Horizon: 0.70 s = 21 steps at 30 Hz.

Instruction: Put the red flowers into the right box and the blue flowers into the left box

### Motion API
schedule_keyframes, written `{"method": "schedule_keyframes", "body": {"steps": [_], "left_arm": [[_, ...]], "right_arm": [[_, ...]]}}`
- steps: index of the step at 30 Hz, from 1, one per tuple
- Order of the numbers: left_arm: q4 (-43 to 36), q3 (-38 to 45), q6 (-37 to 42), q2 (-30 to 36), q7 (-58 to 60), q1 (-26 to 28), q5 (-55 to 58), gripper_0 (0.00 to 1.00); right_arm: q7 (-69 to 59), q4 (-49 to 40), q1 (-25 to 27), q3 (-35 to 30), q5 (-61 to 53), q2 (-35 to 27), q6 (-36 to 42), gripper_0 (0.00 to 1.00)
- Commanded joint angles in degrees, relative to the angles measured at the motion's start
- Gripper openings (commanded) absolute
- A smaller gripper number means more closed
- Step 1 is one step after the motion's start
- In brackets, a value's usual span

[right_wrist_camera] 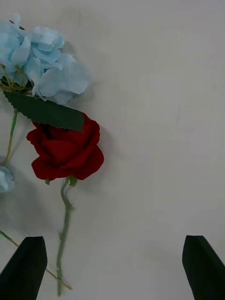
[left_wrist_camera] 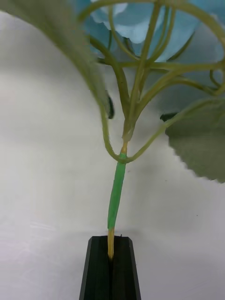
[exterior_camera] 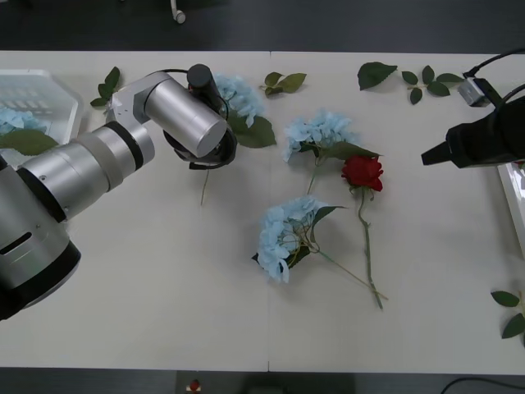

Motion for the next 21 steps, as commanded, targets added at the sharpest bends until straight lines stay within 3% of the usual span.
{"method": "schedule_keyframes", "body": {"steps": [1,12,21], "left_arm": [[-8.4,3.6,4.8,5.4,-2.4,-1.9,-0.5,0.0],[-23.6,6.2,8.7,20.5,-9.1,-0.2,8.6,0.0],[-34.0,24.2,13.4,31.3,-26.6,11.8,14.0,0.0]], "right_arm": [[-8.6,-4.2,-0.3,-0.9,4.4,2.2,-0.3,0.84],[-28.1,-10.5,-0.4,3.5,18.6,7.4,-0.1,0.85],[-43.6,-14.9,-0.4,10.5,34.6,11.0,0.1,0.84]]}}
